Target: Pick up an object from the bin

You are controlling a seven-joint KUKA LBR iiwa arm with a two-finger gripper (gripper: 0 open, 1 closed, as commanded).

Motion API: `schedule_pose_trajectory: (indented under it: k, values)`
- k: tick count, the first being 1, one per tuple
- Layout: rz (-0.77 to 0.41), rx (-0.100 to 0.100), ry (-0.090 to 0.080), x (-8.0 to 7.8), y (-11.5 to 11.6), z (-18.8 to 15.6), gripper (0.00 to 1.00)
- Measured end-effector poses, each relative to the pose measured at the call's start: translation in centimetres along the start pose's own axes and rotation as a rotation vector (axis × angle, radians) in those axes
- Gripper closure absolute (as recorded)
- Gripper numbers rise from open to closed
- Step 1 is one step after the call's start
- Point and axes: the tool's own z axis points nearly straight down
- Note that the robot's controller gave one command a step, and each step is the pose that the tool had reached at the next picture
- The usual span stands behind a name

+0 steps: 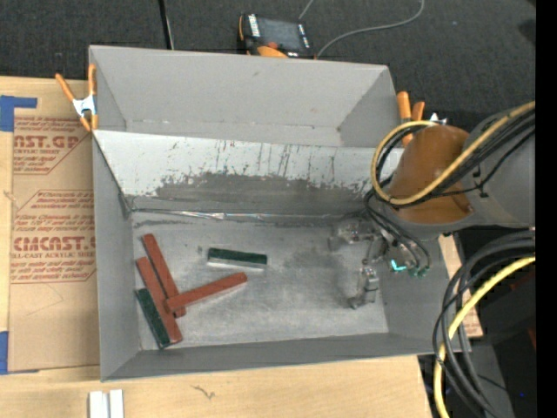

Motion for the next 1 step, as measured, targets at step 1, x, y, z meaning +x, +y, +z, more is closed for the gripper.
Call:
schedule_pose_trajectory:
  k: [1]
  values:
    - [0.0, 0.0, 0.0, 0.0, 0.01, 0.0, 0.0]
